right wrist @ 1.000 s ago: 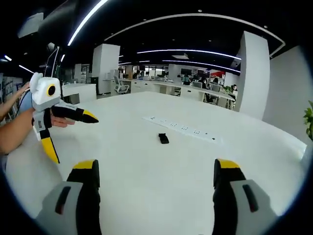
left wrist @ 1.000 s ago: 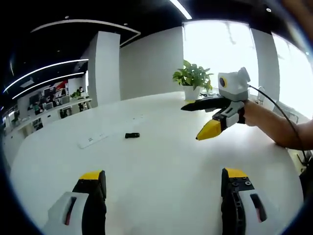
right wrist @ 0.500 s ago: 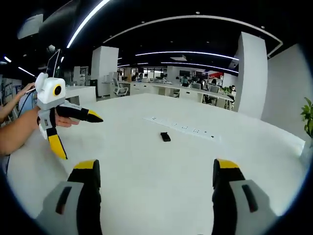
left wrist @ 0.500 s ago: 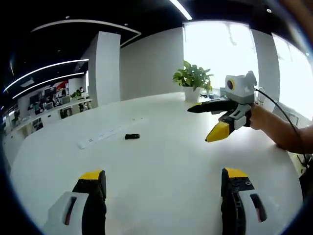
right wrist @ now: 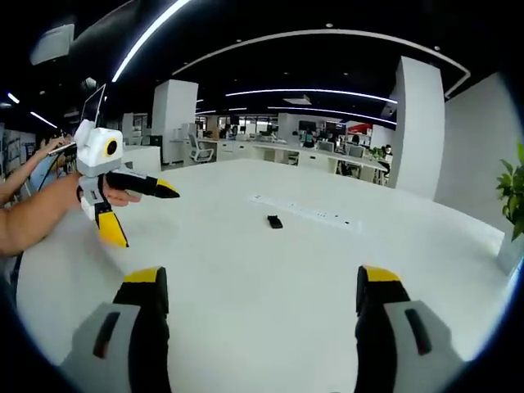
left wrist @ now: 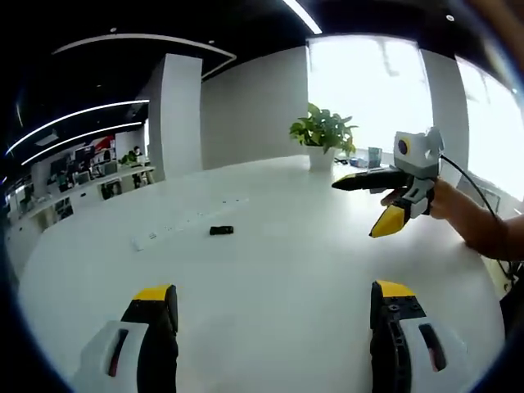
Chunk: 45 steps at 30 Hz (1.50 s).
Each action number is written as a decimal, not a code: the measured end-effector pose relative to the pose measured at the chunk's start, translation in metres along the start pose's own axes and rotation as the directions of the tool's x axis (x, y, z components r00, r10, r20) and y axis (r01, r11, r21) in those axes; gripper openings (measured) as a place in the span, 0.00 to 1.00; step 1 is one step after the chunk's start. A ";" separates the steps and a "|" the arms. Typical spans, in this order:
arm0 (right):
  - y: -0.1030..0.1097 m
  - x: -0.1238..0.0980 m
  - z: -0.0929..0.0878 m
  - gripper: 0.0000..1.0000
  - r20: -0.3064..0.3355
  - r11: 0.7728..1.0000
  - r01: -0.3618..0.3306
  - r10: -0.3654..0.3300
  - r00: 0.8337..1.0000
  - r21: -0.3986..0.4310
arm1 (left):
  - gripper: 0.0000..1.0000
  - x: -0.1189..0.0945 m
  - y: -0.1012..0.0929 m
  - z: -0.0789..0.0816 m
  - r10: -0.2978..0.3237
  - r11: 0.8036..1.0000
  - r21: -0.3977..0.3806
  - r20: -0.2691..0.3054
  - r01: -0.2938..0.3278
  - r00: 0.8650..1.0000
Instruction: Snap the two parts of the plastic buckle together until the buckle closes and remains connected.
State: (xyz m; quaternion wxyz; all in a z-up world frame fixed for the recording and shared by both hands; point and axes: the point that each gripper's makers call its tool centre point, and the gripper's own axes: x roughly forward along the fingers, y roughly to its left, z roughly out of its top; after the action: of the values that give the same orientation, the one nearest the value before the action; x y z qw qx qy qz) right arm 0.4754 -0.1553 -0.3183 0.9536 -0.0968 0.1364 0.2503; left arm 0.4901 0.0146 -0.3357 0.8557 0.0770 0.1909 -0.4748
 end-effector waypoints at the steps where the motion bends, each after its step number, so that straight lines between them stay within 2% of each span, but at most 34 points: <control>1: 0.001 -0.003 0.001 0.95 0.004 1.000 -0.002 0.002 1.000 0.004 | 0.99 0.000 0.000 0.000 0.002 1.000 0.000 0.000 -0.002 1.000; 10: -0.002 -0.016 -0.012 0.95 0.004 1.000 0.003 -0.003 1.000 0.020 | 1.00 -0.010 -0.007 -0.014 0.017 1.000 -0.009 -0.016 -0.018 1.000; 16: 0.006 -0.015 -0.013 0.95 0.006 1.000 -0.018 0.018 1.000 0.024 | 0.99 -0.023 -0.017 -0.020 0.035 0.999 -0.016 -0.009 -0.035 0.999; 19: 0.014 -0.017 -0.014 0.95 0.017 0.999 -0.035 0.035 0.999 0.023 | 0.99 -0.029 -0.018 -0.026 0.041 0.999 -0.006 -0.028 -0.041 0.999; 26: 0.014 -0.018 -0.014 0.96 0.019 0.999 -0.036 0.036 0.999 0.021 | 0.99 -0.031 -0.013 -0.020 0.052 0.998 -0.028 0.002 -0.052 0.999; 31: 0.015 -0.020 -0.016 0.96 0.001 0.999 -0.041 0.041 0.999 0.023 | 0.99 -0.033 -0.007 -0.021 0.058 0.998 -0.021 -0.021 -0.058 0.998; 34: 0.017 -0.025 -0.013 0.97 0.032 0.999 -0.036 0.035 0.999 0.021 | 0.99 -0.034 -0.008 -0.018 0.060 0.998 -0.009 -0.014 -0.060 0.998; 45: 0.022 -0.025 -0.021 0.97 0.012 0.999 -0.041 0.041 0.999 0.016 | 0.99 -0.030 -0.002 -0.022 0.050 0.999 -0.012 -0.025 -0.050 0.998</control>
State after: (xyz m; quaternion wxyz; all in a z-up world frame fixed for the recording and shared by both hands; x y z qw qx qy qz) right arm 0.4392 -0.1525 -0.3330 0.9498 -0.0849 0.1346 0.2692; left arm 0.4687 0.0442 -0.3431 0.8653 0.0824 0.2024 -0.4511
